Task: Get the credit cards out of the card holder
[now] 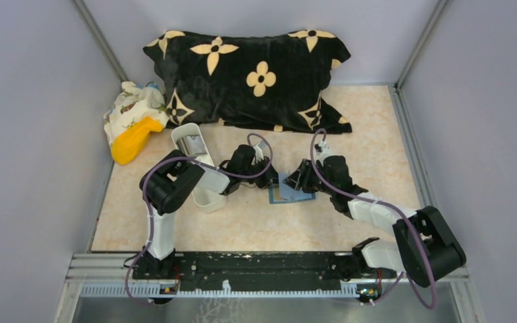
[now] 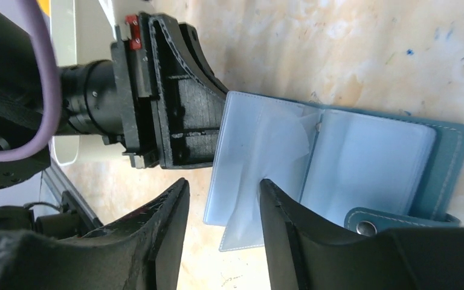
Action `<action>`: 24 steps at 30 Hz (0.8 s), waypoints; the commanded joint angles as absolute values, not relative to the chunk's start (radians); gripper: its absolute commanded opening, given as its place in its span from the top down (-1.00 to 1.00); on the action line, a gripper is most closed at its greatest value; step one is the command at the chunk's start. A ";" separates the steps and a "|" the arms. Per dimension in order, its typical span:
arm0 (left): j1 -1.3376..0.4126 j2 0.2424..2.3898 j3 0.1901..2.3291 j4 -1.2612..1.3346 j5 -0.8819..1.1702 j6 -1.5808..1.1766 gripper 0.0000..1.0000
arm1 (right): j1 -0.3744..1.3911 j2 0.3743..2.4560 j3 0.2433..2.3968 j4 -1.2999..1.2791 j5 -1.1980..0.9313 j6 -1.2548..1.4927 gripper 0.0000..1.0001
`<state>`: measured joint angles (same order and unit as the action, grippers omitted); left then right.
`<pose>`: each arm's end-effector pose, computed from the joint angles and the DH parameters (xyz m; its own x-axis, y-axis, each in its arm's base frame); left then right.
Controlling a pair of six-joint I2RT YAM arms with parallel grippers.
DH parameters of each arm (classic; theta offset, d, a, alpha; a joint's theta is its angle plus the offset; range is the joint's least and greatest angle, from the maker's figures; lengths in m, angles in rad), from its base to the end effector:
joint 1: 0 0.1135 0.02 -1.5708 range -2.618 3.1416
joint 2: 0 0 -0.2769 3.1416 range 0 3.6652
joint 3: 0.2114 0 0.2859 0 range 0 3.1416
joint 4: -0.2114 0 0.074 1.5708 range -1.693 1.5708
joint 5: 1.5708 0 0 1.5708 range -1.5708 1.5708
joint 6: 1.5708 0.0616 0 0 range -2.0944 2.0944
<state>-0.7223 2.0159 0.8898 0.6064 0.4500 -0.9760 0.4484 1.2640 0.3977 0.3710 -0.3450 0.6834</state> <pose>0.3019 -0.3017 0.0726 -0.9365 -0.1689 -0.3074 0.1837 0.5106 -0.8399 0.2426 0.1398 0.1406 -0.7590 0.2943 -0.5807 -0.2538 0.6877 0.6802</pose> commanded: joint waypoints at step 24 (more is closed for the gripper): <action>-0.733 1.973 0.925 0.532 0.454 -0.949 0.72 | 0.373 1.210 0.376 0.128 0.015 0.686 1.00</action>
<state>-0.7246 2.0102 0.8997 0.5762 0.4503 -0.9726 0.3813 1.1645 0.3794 0.0994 0.0177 0.6987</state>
